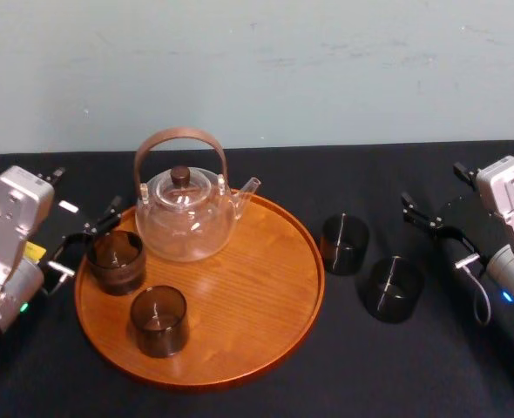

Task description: Pick up the glass from the table and place it on the tray.

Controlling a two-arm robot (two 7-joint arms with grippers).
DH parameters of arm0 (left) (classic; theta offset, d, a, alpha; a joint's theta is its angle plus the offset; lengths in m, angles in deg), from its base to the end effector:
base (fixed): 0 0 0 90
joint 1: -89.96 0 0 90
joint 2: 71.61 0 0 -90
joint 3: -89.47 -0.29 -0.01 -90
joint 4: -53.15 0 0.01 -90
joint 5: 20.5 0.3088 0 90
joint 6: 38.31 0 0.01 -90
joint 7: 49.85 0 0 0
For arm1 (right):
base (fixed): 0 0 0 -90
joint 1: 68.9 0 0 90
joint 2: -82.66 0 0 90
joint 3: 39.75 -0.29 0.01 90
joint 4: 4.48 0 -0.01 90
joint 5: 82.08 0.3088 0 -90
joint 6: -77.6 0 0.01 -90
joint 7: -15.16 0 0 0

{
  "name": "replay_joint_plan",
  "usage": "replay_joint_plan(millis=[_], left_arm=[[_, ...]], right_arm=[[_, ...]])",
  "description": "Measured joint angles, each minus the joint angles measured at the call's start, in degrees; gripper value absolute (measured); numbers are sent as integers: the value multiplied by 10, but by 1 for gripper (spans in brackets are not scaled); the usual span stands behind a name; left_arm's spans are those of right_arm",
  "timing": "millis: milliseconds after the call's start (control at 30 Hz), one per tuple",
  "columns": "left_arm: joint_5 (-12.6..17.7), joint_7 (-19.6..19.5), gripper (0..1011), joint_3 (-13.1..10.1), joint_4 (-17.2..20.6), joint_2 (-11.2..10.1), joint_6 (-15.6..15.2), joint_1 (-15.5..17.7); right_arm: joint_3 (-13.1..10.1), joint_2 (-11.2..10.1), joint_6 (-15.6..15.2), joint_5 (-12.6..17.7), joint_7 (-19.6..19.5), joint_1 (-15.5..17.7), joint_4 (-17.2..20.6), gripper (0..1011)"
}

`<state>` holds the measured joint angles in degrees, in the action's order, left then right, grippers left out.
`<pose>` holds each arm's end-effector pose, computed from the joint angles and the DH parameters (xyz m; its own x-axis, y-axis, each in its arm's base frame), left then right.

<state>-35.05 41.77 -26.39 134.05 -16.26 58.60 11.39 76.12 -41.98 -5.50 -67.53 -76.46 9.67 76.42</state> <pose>0.3581 0.0827 -0.3023 0.2922 0.8803 0.3738 -0.9553 0.2873 0.0702 0.3581 -0.0826 -0.3023 0.2924 -0.8803 0.3736 0.9552 0.2874 -0.0705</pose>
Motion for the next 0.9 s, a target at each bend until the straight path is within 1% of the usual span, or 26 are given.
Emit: replay_joint_plan(millis=[900], left_arm=[[0,0,1001,0,0,0,0,0]], right_arm=[[0,0,0,0,0,0,0,1002]])
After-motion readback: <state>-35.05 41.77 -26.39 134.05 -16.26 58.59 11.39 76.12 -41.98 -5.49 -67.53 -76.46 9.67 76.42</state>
